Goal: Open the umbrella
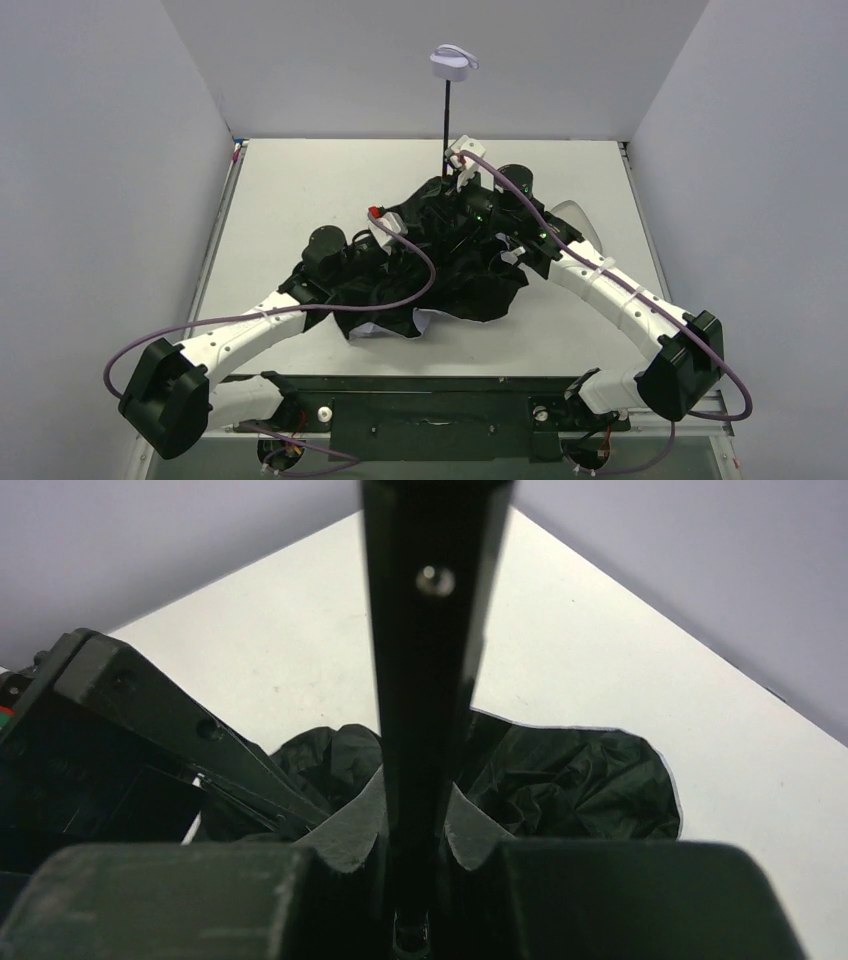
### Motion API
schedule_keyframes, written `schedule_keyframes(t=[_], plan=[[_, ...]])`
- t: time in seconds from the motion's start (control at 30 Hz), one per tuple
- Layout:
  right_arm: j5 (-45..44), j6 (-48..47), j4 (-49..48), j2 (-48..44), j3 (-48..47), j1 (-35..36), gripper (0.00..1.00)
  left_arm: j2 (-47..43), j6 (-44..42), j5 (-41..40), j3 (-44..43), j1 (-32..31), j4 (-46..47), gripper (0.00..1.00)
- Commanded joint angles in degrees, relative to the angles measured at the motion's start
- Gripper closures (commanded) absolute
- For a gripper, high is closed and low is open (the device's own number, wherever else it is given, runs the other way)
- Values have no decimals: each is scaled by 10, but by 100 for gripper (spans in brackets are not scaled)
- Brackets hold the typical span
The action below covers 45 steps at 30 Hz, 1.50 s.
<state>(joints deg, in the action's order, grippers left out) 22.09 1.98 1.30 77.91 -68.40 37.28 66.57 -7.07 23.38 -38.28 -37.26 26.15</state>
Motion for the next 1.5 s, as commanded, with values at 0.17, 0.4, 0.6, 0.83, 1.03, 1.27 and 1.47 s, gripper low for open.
schedule_keyframes(t=[0.17,0.4,0.6,0.83,1.03,1.27,1.47], plan=[[-25,57,-90,-7,-8,6,100,62,23,-119,-30,-44,199,60],[-29,74,-94,-9,-8,9,100,101,31,-150,-47,-53,212,65],[-23,85,-91,-11,-7,13,100,110,47,-160,-51,-54,173,73],[-16,85,-85,-6,-30,12,100,127,35,-192,-32,-53,77,84],[-13,82,-88,1,-65,6,100,129,18,-176,9,-52,26,82],[-3,99,-100,9,-111,-12,100,147,32,-175,16,-45,-30,80],[4,112,-120,12,-132,-18,100,157,61,-164,8,-39,-72,77]])
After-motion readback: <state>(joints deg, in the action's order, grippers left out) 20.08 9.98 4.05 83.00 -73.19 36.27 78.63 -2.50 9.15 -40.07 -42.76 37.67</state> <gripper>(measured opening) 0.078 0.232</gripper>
